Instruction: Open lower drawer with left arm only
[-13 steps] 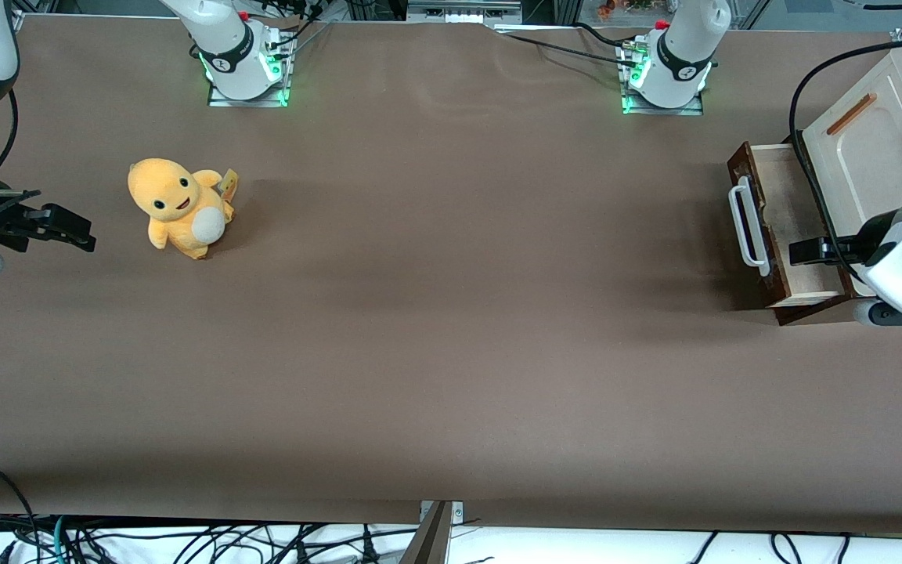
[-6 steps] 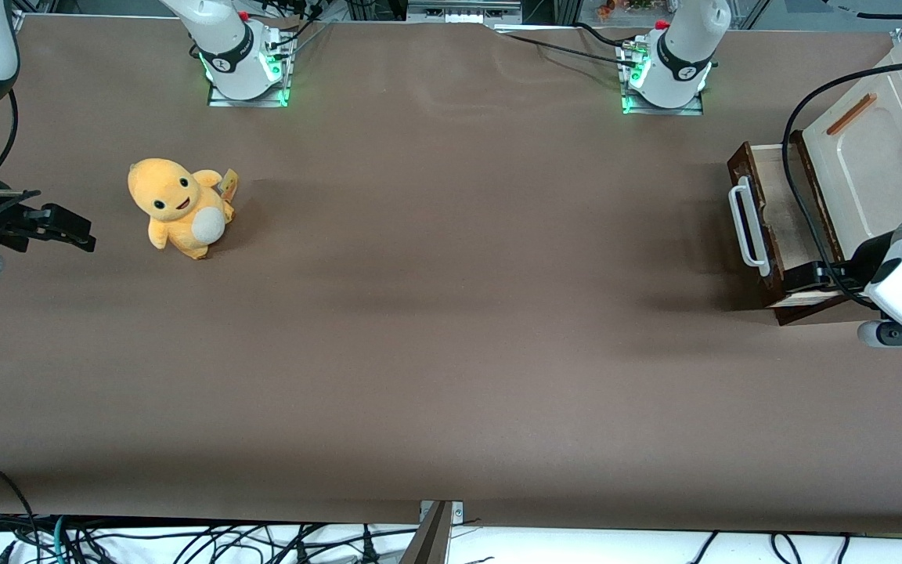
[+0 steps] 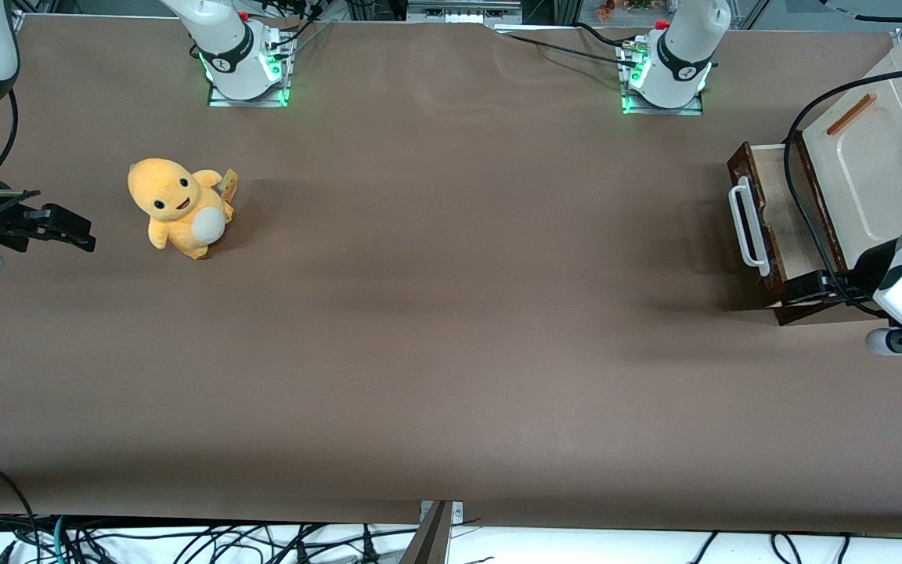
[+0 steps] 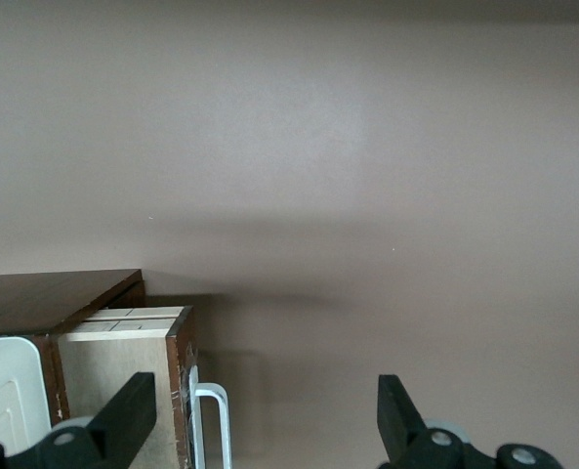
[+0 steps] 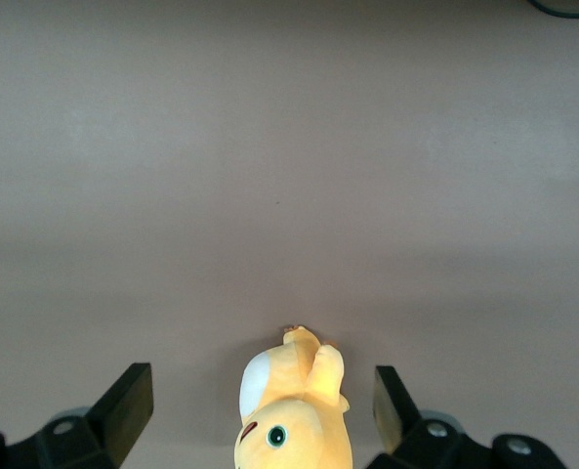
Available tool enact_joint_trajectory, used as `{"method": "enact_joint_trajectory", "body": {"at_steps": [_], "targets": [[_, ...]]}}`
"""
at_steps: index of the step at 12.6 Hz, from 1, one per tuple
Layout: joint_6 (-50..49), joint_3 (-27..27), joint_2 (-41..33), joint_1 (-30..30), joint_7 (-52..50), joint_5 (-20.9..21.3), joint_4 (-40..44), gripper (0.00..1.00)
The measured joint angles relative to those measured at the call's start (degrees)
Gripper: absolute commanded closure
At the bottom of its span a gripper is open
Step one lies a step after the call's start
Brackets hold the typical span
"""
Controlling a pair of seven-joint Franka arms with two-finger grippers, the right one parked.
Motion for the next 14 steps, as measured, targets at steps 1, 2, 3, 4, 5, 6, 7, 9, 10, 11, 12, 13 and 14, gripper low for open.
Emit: {"method": "enact_joint_trajectory", "body": {"at_steps": [1, 2, 3, 4, 5, 6, 7, 9, 10, 11, 12, 13, 14], "targets": [[0.0, 0.0, 0.0, 0.0, 0.0, 0.0, -0.1, 0.00], [0.0, 0.0, 0.1, 0.0, 0.0, 0.0, -0.2, 0.00], [0.1, 0.0, 0.1, 0.0, 0.0, 0.0, -0.2, 0.00], [0.1, 0.0, 0.1, 0.0, 0.1, 0.0, -0.2, 0.00], [0.1, 0.0, 0.1, 0.0, 0.1, 0.0, -0.2, 0.00], [0.1, 0.1, 0.1, 0.0, 0.1, 0.0, -0.2, 0.00], [0.1, 0.2, 0.1, 0.0, 0.1, 0.5, -0.2, 0.00], [0.0, 0.1, 0.1, -0.2, 0.1, 2.4, -0.2, 0.00], [-0.2, 0.1, 0.1, -0.5, 0.1, 2.7, -0.2, 0.00], [-0.8, 0.1, 0.1, -0.7, 0.1, 2.7, -0.2, 0.00], [-1.2, 0.1, 0.1, -0.8, 0.1, 2.7, -0.2, 0.00], [-1.4, 0.1, 0.1, -0.8, 0.2, 2.8, -0.2, 0.00], [-1.8, 0.2, 0.1, -0.8, 0.5, 2.8, -0.2, 0.00]]}}
